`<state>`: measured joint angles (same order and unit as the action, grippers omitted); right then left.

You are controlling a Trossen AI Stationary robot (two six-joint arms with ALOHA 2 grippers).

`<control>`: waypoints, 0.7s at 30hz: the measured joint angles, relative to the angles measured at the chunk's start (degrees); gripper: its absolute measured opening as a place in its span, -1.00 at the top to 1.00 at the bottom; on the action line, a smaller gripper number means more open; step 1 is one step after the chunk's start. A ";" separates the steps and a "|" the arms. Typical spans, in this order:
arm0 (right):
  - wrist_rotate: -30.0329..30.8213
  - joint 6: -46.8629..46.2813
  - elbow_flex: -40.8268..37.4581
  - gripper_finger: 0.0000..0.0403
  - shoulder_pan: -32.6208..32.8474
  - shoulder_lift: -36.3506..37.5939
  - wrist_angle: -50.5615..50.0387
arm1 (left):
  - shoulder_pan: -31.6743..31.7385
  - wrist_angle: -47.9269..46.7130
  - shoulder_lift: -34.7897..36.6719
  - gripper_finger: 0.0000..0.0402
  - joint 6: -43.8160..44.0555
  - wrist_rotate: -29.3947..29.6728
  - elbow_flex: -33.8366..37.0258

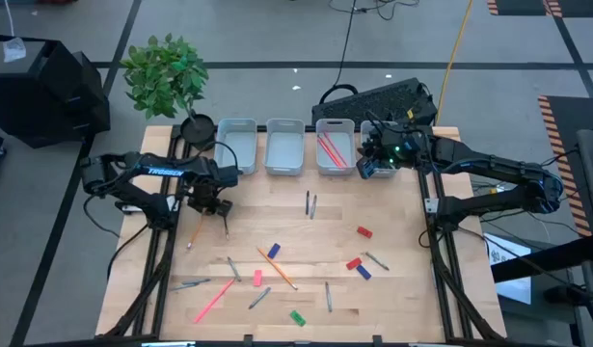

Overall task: Sort crayons/erasers/pens/pencils in bins
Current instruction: Put the orange pencil into the middle right gray bin

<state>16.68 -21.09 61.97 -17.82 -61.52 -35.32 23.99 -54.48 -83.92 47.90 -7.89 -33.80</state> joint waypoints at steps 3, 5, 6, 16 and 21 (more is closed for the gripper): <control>-3.26 1.28 -0.01 0.54 0.09 0.39 4.49 | -1.18 1.09 0.00 0.61 1.48 0.45 0.02; -5.38 2.03 -0.01 0.54 0.46 0.77 6.85 | -1.90 1.50 0.00 0.76 2.56 0.91 0.02; -6.31 2.53 -0.01 0.54 0.76 0.94 8.23 | -2.16 1.55 0.00 0.82 2.80 1.12 0.02; -13.87 5.36 -0.01 0.54 3.39 1.91 15.73 | -3.89 -0.95 0.72 0.84 3.20 3.26 -1.54; -13.98 5.80 -0.04 0.54 3.49 1.27 14.91 | -4.56 -2.41 5.29 0.87 4.89 5.29 -4.13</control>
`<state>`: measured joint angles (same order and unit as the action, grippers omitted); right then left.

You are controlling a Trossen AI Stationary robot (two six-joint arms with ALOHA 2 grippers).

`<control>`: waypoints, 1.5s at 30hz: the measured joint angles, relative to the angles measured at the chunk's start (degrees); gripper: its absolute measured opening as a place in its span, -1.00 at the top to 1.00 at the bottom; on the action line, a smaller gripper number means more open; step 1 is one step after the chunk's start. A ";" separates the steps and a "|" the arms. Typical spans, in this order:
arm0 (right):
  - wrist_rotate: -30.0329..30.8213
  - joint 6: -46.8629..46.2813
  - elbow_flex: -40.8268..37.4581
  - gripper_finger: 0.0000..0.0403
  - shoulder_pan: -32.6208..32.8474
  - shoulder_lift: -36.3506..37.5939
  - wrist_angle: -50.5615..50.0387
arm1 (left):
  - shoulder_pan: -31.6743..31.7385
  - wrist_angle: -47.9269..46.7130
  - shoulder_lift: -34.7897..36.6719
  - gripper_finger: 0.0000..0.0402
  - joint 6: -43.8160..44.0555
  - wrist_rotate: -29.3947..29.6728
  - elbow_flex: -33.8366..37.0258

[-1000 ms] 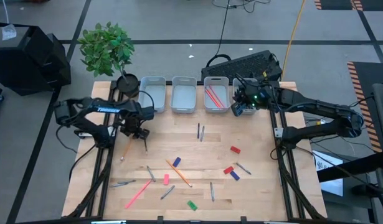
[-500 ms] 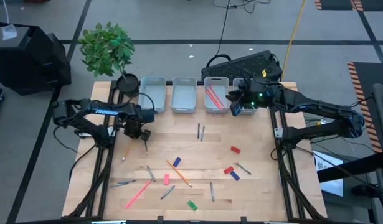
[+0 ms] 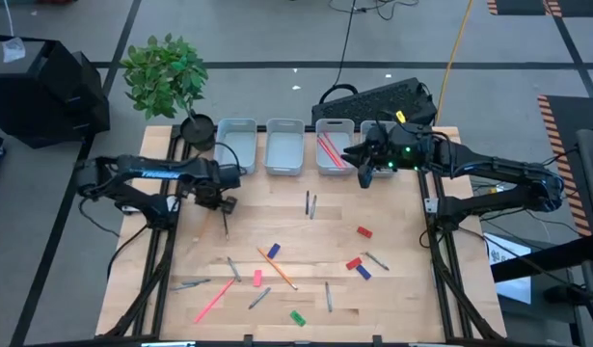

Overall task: Sort crayons/erasers/pens/pencils in bins
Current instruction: Put the orange pencil into the middle right gray bin

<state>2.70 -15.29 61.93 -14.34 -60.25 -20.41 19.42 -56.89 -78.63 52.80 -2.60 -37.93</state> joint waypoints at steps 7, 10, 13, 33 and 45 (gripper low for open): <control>1.71 6.13 -0.02 0.53 2.98 -0.19 0.53 | -4.32 -2.14 8.49 0.91 6.61 -2.82 -6.10; 1.84 4.08 -0.23 0.51 4.13 -1.32 1.21 | -8.27 3.24 12.39 0.87 11.42 1.26 -9.22; 1.70 1.39 -3.60 0.49 4.99 -2.26 5.20 | -12.28 17.47 14.93 0.86 12.23 7.48 -10.27; -3.61 -7.56 -8.67 0.26 13.48 4.03 -3.19 | -10.62 55.71 -10.59 0.85 -8.57 12.98 -33.92; 12.62 -10.46 -7.77 0.24 14.40 13.95 -21.37 | -5.14 50.04 -29.36 0.85 -8.32 5.91 -55.14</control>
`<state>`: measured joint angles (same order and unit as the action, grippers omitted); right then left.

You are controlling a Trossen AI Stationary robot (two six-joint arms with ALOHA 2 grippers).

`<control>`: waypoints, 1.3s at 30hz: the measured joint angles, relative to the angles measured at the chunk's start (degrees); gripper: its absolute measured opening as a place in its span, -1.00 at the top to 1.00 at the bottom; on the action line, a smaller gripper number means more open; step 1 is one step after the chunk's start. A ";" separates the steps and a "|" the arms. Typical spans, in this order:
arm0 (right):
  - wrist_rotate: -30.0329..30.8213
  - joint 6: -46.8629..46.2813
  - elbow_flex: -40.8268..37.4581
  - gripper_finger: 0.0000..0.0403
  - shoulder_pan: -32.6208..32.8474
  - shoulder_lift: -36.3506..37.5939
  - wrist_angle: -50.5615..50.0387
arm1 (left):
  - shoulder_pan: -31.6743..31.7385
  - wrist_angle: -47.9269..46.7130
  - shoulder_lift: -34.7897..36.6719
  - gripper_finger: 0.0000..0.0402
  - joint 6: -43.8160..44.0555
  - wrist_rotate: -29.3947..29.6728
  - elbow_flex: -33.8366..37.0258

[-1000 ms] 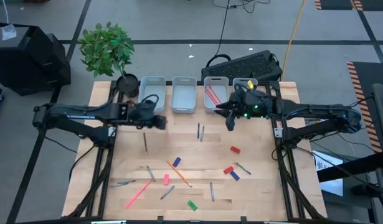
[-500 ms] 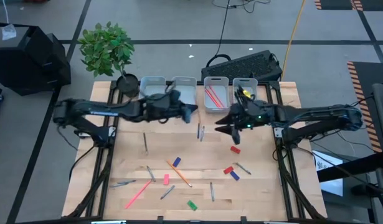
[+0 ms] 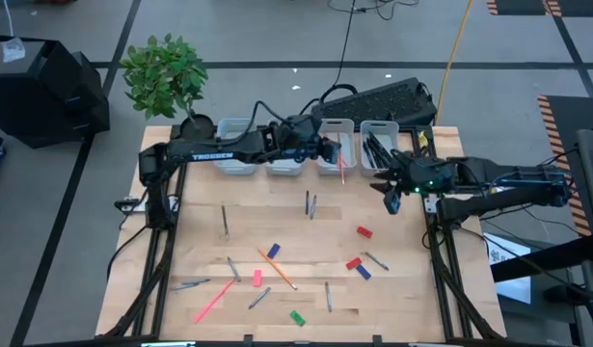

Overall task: Sort crayons/erasers/pens/pencils in bins
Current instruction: Put the orange pencil into the middle right gray bin

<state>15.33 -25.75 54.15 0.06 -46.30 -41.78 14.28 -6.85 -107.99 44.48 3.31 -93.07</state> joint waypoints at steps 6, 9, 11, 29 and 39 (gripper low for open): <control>-0.58 4.56 -2.65 0.07 -6.25 -4.34 11.58 | -0.35 4.40 0.27 0.85 -6.15 -0.95 -0.10; -4.46 8.15 -3.06 -0.01 -9.42 -7.45 18.15 | -0.97 6.20 0.77 0.85 -10.88 -1.68 -0.09; -7.72 8.78 -3.06 -0.03 -11.52 -9.34 21.97 | -1.42 7.80 1.14 0.85 -13.13 -2.65 -0.07; -18.73 6.73 -3.06 0.57 -17.34 -12.31 34.13 | -0.37 6.42 7.37 0.85 -21.53 -3.80 -0.05; -20.20 7.18 -3.06 0.92 -17.21 -12.33 33.15 | -1.33 4.51 7.83 0.82 -24.79 -3.81 -0.05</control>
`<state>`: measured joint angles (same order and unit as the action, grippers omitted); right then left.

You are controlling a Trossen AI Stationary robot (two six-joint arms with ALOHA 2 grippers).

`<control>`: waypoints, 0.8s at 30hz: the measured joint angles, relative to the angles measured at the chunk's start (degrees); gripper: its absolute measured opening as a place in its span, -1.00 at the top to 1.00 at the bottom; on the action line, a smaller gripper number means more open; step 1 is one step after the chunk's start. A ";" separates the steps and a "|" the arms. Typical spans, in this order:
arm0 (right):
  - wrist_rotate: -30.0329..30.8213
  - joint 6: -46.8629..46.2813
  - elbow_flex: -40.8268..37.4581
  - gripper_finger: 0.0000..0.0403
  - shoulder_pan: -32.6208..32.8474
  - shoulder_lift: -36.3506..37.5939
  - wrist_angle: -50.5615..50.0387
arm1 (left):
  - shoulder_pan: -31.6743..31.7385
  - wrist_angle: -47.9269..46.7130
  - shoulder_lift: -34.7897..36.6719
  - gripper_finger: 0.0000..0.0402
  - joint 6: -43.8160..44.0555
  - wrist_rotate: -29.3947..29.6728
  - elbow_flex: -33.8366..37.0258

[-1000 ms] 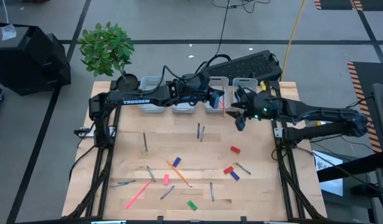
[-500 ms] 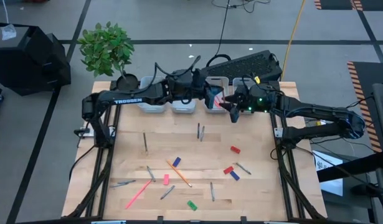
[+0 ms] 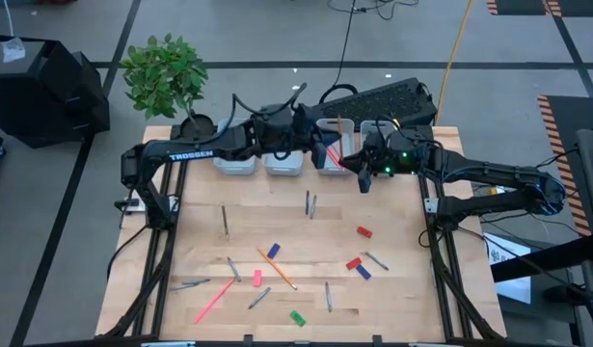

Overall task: Sort crayons/erasers/pens/pencils in bins
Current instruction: Put the orange pencil into the middle right gray bin

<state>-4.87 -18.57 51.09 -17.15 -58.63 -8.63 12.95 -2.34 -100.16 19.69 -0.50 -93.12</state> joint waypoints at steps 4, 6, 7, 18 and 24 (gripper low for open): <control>-0.15 -0.24 0.00 0.93 0.02 0.00 -0.71 | -0.63 -4.99 1.53 0.62 -1.57 0.06 0.09; 0.25 0.21 0.80 0.93 -0.06 -0.01 -2.85 | -0.83 -8.11 3.45 0.46 -1.80 0.08 0.04; 0.29 0.94 1.69 0.93 -0.04 -0.09 -4.81 | -0.83 -11.76 4.79 0.38 -1.84 0.18 0.06; 9.43 9.17 24.21 0.93 -4.40 -10.16 -24.25 | -2.35 -45.85 20.82 -0.15 -5.66 4.34 0.00; 9.39 7.66 33.15 0.93 -13.07 -21.61 -31.43 | -6.04 -60.11 29.20 -0.09 -5.12 9.67 0.02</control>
<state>4.51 -10.91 84.24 -30.22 -80.24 -40.06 6.91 -62.45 -70.96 14.57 9.17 -93.10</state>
